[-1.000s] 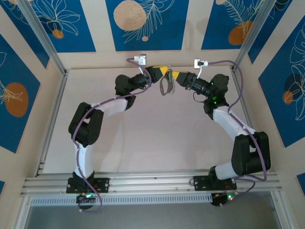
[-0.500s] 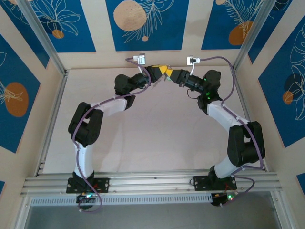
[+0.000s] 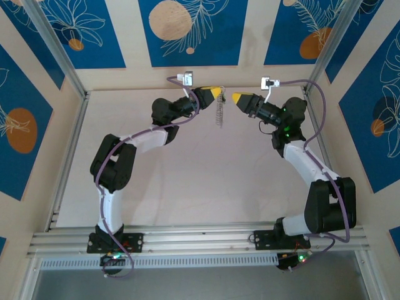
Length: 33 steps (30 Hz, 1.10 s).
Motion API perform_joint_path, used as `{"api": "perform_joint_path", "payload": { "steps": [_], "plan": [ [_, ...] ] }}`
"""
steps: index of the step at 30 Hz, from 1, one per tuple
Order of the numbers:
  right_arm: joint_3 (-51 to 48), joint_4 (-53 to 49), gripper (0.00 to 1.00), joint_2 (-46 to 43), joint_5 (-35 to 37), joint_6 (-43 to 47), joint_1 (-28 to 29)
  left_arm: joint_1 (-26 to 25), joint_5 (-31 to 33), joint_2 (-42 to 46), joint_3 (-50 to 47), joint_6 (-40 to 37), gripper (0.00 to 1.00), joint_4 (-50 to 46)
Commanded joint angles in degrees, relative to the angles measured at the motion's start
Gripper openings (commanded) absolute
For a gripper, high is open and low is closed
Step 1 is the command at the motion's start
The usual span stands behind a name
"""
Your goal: Put the keys on the keyring
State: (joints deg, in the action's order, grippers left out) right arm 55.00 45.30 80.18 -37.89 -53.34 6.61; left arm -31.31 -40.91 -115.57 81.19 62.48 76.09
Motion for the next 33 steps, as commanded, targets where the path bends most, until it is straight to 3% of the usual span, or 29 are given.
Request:
{"api": "perform_joint_path", "payload": {
  "steps": [1, 12, 28, 31, 33],
  "plan": [
    [3.40, -1.13, 0.35, 1.21, 0.40, 0.99, 0.28, -0.52, -0.75, 0.82, 2.39, -0.98, 0.00, 4.50],
    [8.73, -1.37, 0.38, 6.47, 0.56, 1.60, 2.24, -0.77, -0.93, 0.24, 3.19, -0.73, 0.00, 4.46],
    [10.73, -2.83, 0.37, 6.95, -0.14, 3.16, 3.73, -0.84, -1.19, 0.11, 3.28, -0.44, 0.00, 4.49],
    [10.65, -3.35, 0.28, 6.91, -0.39, 3.50, 3.85, -0.79, -1.11, 0.24, 3.28, -0.43, 0.00, 4.50],
    [10.56, -3.86, 0.16, 6.76, -0.61, 3.97, 3.85, -0.80, -1.15, 0.25, 3.28, -0.44, 0.00, 4.43]
  ]
}}
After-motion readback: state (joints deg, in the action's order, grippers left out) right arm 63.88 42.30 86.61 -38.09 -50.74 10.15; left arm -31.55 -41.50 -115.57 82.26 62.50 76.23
